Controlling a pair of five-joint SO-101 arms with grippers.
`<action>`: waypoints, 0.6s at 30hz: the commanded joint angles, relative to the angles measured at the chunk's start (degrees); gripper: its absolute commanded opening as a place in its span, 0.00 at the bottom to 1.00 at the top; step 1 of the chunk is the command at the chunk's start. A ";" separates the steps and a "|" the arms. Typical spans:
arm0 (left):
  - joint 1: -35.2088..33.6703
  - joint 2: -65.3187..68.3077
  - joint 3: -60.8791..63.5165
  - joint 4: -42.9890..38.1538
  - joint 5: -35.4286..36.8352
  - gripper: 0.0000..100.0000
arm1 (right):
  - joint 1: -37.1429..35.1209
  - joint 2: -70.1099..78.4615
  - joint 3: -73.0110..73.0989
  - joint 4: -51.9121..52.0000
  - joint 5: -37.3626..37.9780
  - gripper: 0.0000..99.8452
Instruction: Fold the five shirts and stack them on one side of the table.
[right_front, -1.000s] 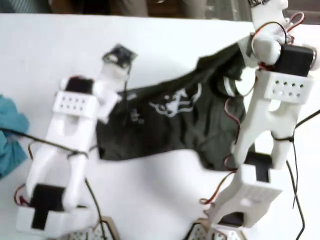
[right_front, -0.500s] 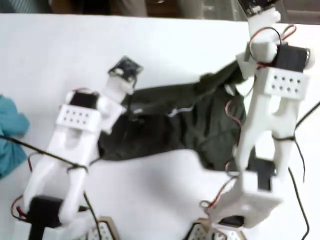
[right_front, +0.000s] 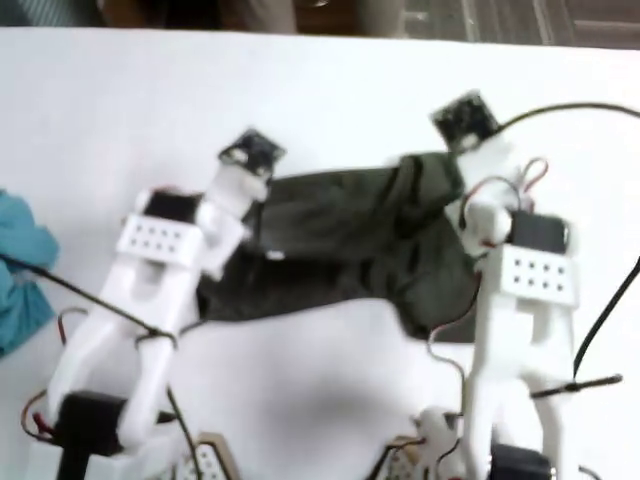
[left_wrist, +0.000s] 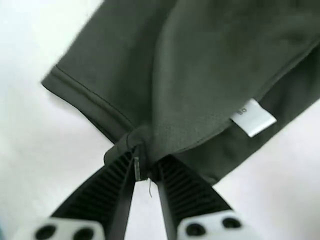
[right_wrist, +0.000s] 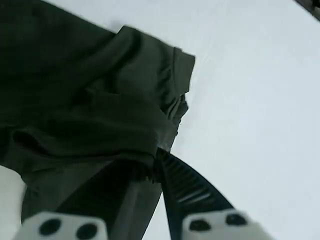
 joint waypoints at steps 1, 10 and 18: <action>0.26 -2.90 1.10 -0.35 -0.09 0.02 | 1.89 -3.30 0.79 -1.45 1.23 0.02; 0.53 -2.99 1.98 0.53 2.02 0.02 | 11.74 -3.21 1.14 -2.24 6.95 0.02; 0.53 -3.08 2.33 2.90 2.20 0.02 | 13.76 -3.47 4.92 -1.01 7.56 0.02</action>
